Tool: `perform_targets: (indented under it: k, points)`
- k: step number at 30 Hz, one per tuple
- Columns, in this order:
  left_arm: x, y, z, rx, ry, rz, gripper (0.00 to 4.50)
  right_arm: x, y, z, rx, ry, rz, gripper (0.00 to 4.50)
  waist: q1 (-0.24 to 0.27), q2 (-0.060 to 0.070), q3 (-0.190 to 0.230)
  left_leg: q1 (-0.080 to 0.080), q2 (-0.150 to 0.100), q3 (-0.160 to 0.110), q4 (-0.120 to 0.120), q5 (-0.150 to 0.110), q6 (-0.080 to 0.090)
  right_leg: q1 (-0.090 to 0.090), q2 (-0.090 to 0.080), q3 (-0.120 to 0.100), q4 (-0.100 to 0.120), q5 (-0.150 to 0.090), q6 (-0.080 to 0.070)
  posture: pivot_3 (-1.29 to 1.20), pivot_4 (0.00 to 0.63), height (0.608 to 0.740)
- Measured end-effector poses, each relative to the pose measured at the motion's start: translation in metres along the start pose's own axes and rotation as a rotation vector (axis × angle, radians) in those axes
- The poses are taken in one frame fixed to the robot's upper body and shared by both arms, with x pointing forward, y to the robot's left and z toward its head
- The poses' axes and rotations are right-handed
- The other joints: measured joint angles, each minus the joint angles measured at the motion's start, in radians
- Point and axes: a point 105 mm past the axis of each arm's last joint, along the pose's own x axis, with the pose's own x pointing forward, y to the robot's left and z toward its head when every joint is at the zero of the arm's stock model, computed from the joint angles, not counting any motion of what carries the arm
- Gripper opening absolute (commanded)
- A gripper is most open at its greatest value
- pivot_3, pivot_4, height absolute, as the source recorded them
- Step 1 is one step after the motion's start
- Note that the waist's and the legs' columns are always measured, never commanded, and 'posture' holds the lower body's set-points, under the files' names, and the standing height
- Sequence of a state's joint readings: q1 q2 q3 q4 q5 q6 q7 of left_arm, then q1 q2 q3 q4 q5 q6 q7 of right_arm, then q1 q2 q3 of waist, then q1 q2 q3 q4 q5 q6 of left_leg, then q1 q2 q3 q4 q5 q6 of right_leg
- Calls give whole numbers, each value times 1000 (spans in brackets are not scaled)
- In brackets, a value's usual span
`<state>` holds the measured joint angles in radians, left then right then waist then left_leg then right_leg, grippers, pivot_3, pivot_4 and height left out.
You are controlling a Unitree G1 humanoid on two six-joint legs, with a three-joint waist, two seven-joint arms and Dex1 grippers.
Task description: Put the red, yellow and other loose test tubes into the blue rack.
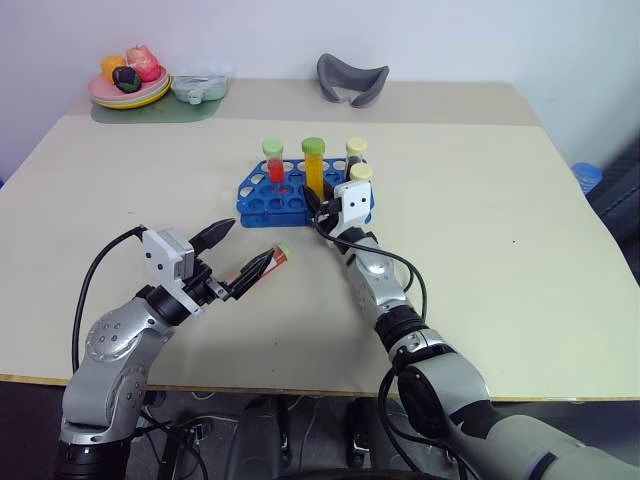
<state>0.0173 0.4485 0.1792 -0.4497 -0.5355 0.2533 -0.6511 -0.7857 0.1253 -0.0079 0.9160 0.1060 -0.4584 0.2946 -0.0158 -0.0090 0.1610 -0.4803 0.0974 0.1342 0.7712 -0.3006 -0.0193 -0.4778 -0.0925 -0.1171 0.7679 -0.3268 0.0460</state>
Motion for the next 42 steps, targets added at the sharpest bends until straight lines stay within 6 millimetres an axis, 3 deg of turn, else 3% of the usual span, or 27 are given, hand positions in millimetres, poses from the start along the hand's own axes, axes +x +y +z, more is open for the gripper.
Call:
perform_targets:
  k: [7, 14, 22, 32, 35, 40, 42]
  points:
    - [0, 0, 0, 0, 0, 0, 4500, 0, 0, 0, -1, -2, 1, 864, 0, 0, 0, 0, 0, 0, 0, 0, 0, 0, 0, 0, 0, 0, 0, 0, 150, 669]
    - [0, 0, 0, 0, 0, -1, 4500, -3, -1, -3, 4, 2, -2, 4424, -2, 0, 0, 0, 0, 0, 0, 0, 0, 0, 0, 0, 0, 0, 0, 0, 150, 669]
    - [0, 0, 0, 0, -1, -1, 4500, -2, 1, 4, -11, -35, 15, 4474, -3, 0, 0, 0, 0, 0, 0, 0, 0, 0, 0, 0, 0, 0, 0, 0, 150, 669]
    - [-8, 14, 6, 20, 6, 52, 4500, -4, 18, 43, -59, -167, 115, 4474, -3, 0, 0, 0, 0, 0, 0, 0, 0, -1, 0, 0, 0, 0, 0, 0, 150, 669]
    - [-12, 22, 9, 16, 15, 85, 4500, -9, 19, 65, -84, -238, 127, 4474, -1, 0, 0, 0, 0, 0, 0, 0, 0, -1, 0, 0, 0, 0, 0, 0, 150, 669]
    - [-9, 22, 12, 21, 60, 97, 4500, -21, 15, 137, -113, -410, 177, 4474, 4, 0, 0, 0, 0, -1, 0, 0, 0, 0, -1, 0, 0, 0, 0, 0, 150, 669]
    - [-8, 23, 11, 46, 129, 99, 4500, -34, 12, 154, -142, -402, 253, 4474, 5, 0, 0, 1, 0, -1, 0, 0, 0, 1, -1, 0, 0, 0, 0, 0, 150, 669]
